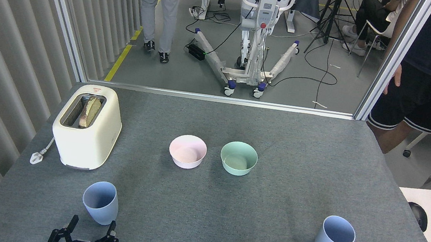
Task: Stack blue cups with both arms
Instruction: 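Close the left gripper around the light-blue cup nearest it, then slide the held cup with the left gripper toward the table center, then open the left gripper and withdraw it from the cup, then move the right gripper to the other light-blue cup and grasp it, then lift the cup with the right gripper and carry it over the centered cup, then lower the held cup into the centered cup with the right gripper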
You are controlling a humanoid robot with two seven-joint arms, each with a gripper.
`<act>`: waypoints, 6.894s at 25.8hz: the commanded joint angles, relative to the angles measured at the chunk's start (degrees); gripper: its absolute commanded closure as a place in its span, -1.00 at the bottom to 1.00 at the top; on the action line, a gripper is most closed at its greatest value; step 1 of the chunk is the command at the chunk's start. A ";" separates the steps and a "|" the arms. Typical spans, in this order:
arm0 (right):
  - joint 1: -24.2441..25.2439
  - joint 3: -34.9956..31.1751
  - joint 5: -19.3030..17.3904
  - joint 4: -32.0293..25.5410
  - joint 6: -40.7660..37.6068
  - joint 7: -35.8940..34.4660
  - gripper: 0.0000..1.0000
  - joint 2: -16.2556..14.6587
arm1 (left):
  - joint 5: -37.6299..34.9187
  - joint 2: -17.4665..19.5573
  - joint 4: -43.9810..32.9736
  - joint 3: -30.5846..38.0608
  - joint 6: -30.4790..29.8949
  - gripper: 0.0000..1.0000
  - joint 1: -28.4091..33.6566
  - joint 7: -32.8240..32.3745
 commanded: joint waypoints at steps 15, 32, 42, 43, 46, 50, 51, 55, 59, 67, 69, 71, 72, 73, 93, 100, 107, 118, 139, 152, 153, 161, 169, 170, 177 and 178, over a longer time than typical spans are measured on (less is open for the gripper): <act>0.01 0.27 0.15 0.44 -0.18 -0.06 -1.00 -0.10 | -0.18 -0.07 7.50 -0.06 0.23 -1.00 -7.46 0.10; -0.07 0.35 0.23 1.23 -0.18 -0.06 -1.00 -0.10 | -0.62 0.37 5.13 -0.06 -0.12 -0.09 -7.37 0.01; -0.25 0.35 0.32 1.32 -0.18 -0.06 -1.00 -0.10 | -5.98 -1.65 -2.61 -20.97 -1.53 -0.16 -5.61 -0.25; -0.16 0.35 0.32 1.32 -0.18 -0.06 -1.00 -0.01 | -6.77 -2.45 -1.56 -22.29 -1.53 -0.16 -6.31 -0.17; -0.07 0.27 0.23 1.32 -0.09 -0.15 -1.00 -0.10 | -7.04 -3.41 0.82 -23.17 -1.53 -0.20 -7.02 -0.17; 0.01 0.27 0.06 1.67 0.00 -0.24 -1.00 -0.10 | -7.12 -3.41 2.14 -25.37 -1.44 -0.21 -6.75 -0.08; 0.01 0.27 0.06 1.67 0.00 -0.24 -1.00 -0.10 | -7.12 -3.24 2.49 -25.28 -1.44 -0.21 -6.84 -0.08; -0.25 0.35 0.15 1.76 -0.09 -0.24 -1.00 -0.10 | -7.21 -3.06 2.31 -25.28 -1.44 -0.23 -6.58 -0.08; -0.34 0.35 0.15 1.85 -0.09 -0.24 -1.00 -0.10 | -7.21 -3.32 2.66 -25.28 -1.17 -0.47 -6.49 0.01; -0.34 0.35 0.15 1.85 -0.09 -0.24 -1.00 -0.01 | -6.77 -2.97 2.05 -25.19 -1.26 -1.00 -6.23 0.01; -0.34 0.35 0.15 1.85 -0.09 -0.24 -1.00 -0.10 | -6.60 -3.15 1.78 -25.11 -1.09 -1.00 -6.23 0.01; -0.34 0.35 0.15 1.85 -0.09 -0.24 -1.00 -0.10 | -6.51 -3.15 1.17 -25.11 -1.09 -1.00 -6.31 0.01; -0.34 0.35 0.15 1.85 -0.09 -0.24 -1.00 -0.10 | -6.42 -3.06 0.64 -25.11 -1.09 -1.00 -6.23 0.01; -0.34 0.35 0.06 1.85 -0.09 -0.24 -1.00 -0.10 | -6.42 -3.06 0.03 -25.11 -1.17 -1.00 -6.23 0.01; -1.13 -3.86 0.15 1.85 2.72 -0.06 -1.00 -1.77 | -0.44 -1.92 -20.36 -2.34 -0.47 -1.00 12.32 0.01; -6.14 -6.15 0.59 8.44 4.48 5.65 -1.00 -3.17 | 0.08 0.37 -18.52 2.23 3.57 -1.00 16.18 0.10; -12.55 -5.45 4.01 13.71 7.38 7.76 -0.99 -7.04 | 0.44 0.37 -17.73 1.97 6.82 -1.00 16.36 0.27; -19.06 -5.27 3.93 19.69 3.34 7.76 -0.99 -7.92 | 0.44 0.37 -17.38 1.88 6.82 -1.00 16.36 0.63; -22.66 -5.71 3.49 23.91 2.37 6.35 -0.44 -7.92 | 0.52 0.37 -17.38 2.05 7.00 -1.00 16.36 0.71; -22.75 -5.18 3.14 12.92 -2.37 5.74 -0.03 -7.57 | 0.52 0.37 -17.38 2.05 7.18 -1.00 16.36 0.80; -23.28 -5.01 3.31 12.04 -3.43 6.70 -0.03 -7.39 | 0.52 0.37 -17.38 2.05 7.18 -1.00 16.36 0.71; -31.36 14.85 5.07 11.43 -4.22 10.49 -0.04 -2.30 | 0.52 0.19 -16.50 1.70 7.18 -1.00 16.27 0.80; -27.23 28.48 12.01 9.14 -4.22 11.19 -0.05 2.45 | 0.52 0.19 -16.15 1.70 7.18 -1.00 16.27 0.80; -26.18 28.48 12.01 8.62 -4.31 11.19 -0.06 2.45 | 0.52 0.19 -16.06 1.70 7.18 -1.00 16.19 0.80; -21.43 28.39 12.01 4.75 -4.57 11.10 -0.08 0.52 | 0.52 0.01 -15.00 1.61 7.18 -1.00 16.01 1.24; -21.43 28.22 12.01 4.49 -4.48 11.01 -0.08 0.43 | 0.52 0.01 -15.00 1.61 7.18 -1.00 16.01 1.24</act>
